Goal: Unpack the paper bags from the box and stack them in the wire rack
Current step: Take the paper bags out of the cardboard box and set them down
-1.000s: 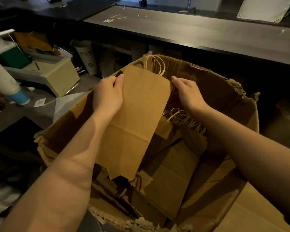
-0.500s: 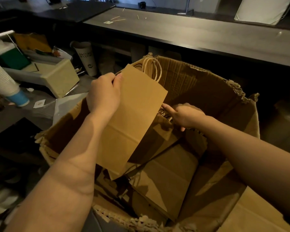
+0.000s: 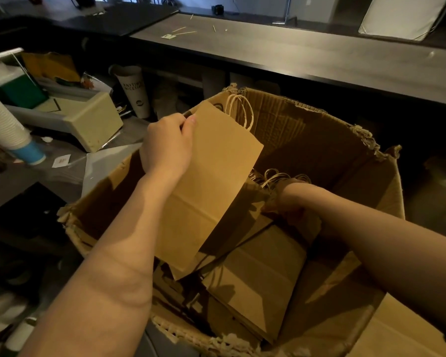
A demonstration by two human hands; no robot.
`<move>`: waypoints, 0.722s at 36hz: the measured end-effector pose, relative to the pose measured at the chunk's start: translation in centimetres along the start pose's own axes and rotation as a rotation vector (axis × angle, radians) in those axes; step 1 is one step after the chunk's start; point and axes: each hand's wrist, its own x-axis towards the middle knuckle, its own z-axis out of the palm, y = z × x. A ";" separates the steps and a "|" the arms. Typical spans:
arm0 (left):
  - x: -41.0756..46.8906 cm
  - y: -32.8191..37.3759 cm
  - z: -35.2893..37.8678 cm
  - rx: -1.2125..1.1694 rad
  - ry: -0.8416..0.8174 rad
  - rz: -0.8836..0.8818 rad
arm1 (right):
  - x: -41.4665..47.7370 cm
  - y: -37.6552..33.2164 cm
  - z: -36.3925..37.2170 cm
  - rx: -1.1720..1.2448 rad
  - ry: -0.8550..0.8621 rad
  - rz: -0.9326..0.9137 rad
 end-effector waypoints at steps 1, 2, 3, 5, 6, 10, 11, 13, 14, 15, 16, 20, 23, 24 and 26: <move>0.0 0.0 0.0 0.003 -0.002 0.003 | 0.2 -0.1 0.2 -0.024 0.001 0.018; 0.0 0.0 0.0 0.006 -0.004 0.006 | 0.3 -0.2 0.5 -0.037 0.007 0.027; 0.0 0.0 0.0 0.007 -0.006 0.008 | 0.2 -0.2 0.7 -0.058 0.023 0.035; 0.1 0.0 0.0 0.007 -0.012 0.012 | 0.0 -0.2 0.9 -0.098 0.064 0.041; 0.1 0.1 0.0 0.006 -0.013 0.012 | -0.1 -0.1 0.9 -0.103 0.070 0.051; 0.2 0.1 0.1 0.019 -0.018 -0.002 | -0.4 -0.1 0.9 -0.077 0.078 0.060; 0.2 0.1 0.1 0.027 -0.018 -0.009 | -0.4 -0.2 0.8 -0.070 0.092 0.056; 0.2 0.1 0.0 0.041 -0.014 -0.024 | -0.3 -0.4 0.5 -0.061 0.135 0.057; 0.2 0.1 0.0 0.045 -0.011 -0.030 | -0.2 -0.6 0.2 -0.056 0.164 0.063; 0.3 0.1 -0.1 0.048 -0.008 -0.037 | -0.2 -0.8 -0.2 -0.050 0.198 0.069; 0.3 0.1 -0.1 0.049 -0.005 -0.045 | 0.0 -0.9 -0.5 -0.041 0.222 0.077; 0.2 0.0 -0.2 0.056 -0.002 -0.060 | 0.3 -1.0 -1.5 0.090 0.217 0.094; 0.1 0.1 -0.3 0.057 -0.008 -0.062 | 0.3 -0.5 -0.8 0.074 0.203 0.071; 0.1 0.1 -0.3 0.056 -0.011 -0.061 | 0.3 -0.4 -0.3 0.075 0.172 0.068; 0.0 0.1 -0.3 0.057 -0.022 -0.060 | 0.2 -0.2 0.6 0.059 0.121 0.058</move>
